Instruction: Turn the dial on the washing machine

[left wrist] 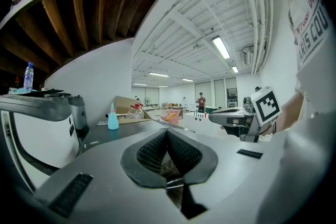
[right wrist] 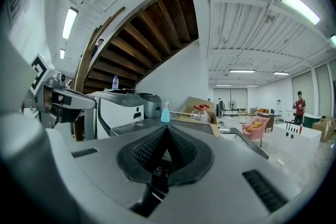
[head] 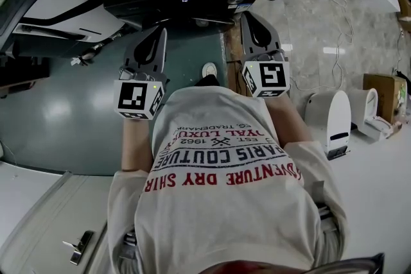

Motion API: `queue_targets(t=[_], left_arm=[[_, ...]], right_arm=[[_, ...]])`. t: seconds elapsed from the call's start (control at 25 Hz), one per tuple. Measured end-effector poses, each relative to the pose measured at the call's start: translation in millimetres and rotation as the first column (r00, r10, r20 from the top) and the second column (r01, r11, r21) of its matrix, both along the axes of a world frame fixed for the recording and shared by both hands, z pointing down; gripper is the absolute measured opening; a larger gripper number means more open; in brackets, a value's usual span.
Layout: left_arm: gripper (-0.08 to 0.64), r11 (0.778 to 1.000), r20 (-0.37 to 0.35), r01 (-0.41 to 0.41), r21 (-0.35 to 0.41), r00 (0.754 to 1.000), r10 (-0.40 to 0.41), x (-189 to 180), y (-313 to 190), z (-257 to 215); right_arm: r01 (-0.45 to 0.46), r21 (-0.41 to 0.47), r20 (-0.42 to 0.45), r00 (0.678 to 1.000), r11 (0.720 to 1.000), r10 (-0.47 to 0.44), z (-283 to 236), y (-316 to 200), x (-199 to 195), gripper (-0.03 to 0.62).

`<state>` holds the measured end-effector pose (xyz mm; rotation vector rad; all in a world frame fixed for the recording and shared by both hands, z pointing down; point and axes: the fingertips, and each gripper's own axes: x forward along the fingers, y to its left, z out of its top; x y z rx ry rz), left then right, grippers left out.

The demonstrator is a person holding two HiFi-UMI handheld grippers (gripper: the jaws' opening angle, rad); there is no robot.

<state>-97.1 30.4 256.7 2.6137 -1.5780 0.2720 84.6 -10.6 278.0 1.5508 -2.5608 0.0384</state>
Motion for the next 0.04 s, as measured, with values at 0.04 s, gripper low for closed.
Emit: queue_targets(t=[0.04], left_arm=[[0.016,1.0,-0.004,0.005,0.0,1.0,-0.005,-1.8,1.9,-0.8]], right_arm=[[-0.001,-0.003,0.005,1.0,1.0,0.001,-0.2,1.6,-1.0,0.026]])
